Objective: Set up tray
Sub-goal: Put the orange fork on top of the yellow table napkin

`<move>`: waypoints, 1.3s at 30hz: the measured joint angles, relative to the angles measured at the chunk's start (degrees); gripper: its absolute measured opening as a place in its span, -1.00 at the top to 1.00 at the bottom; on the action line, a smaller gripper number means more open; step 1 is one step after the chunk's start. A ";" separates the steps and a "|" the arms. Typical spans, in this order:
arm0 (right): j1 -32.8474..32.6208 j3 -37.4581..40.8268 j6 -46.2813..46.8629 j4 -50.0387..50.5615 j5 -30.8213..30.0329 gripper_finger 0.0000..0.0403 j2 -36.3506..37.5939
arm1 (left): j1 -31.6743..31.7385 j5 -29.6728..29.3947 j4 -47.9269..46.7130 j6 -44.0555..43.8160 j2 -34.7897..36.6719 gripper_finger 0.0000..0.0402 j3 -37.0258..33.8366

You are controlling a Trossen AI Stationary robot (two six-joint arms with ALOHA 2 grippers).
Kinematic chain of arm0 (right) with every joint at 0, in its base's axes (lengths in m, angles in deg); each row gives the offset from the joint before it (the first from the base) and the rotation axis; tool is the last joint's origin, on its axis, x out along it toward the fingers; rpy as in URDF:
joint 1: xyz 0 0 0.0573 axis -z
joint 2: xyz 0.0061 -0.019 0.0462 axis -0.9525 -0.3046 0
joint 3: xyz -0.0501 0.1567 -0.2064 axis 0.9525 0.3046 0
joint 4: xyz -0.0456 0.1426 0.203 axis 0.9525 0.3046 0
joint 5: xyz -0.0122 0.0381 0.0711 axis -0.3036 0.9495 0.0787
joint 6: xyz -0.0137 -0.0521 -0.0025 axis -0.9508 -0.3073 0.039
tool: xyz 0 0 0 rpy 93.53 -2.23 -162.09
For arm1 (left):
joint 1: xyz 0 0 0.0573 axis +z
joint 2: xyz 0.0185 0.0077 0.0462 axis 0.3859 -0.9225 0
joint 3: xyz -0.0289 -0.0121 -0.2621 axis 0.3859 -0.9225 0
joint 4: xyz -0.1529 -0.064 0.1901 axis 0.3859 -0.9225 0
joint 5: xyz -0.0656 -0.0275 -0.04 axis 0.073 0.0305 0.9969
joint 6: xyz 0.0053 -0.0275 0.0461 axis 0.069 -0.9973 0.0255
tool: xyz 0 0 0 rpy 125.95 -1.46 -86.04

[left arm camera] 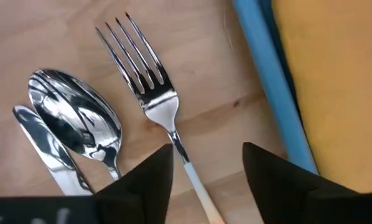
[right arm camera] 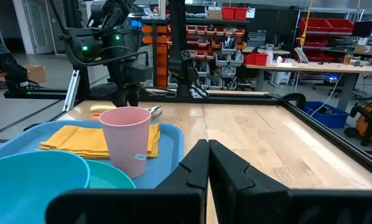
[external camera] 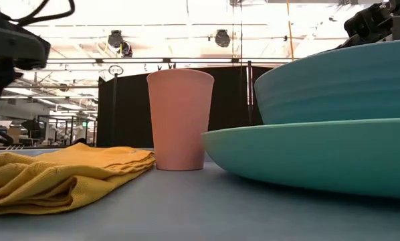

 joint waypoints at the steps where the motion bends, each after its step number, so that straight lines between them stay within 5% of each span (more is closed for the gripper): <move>1: 0.00 0.00 0.00 0.00 0.00 1.00 0.00 | 0.35 0.47 0.04 0.00 0.00 -0.04 0.00; 7: 0.00 0.00 0.00 0.37 0.00 1.00 0.00 | 1.05 1.85 0.37 -0.26 -0.28 -0.19 0.02; 24: 0.00 0.00 0.96 0.35 -0.02 1.00 0.00 | 1.21 5.29 0.07 -0.28 -5.70 -0.19 0.13; 39: 0.00 0.00 1.42 0.35 0.00 1.00 0.01 | 1.05 4.62 8.53 -0.66 -5.22 0.61 -4.97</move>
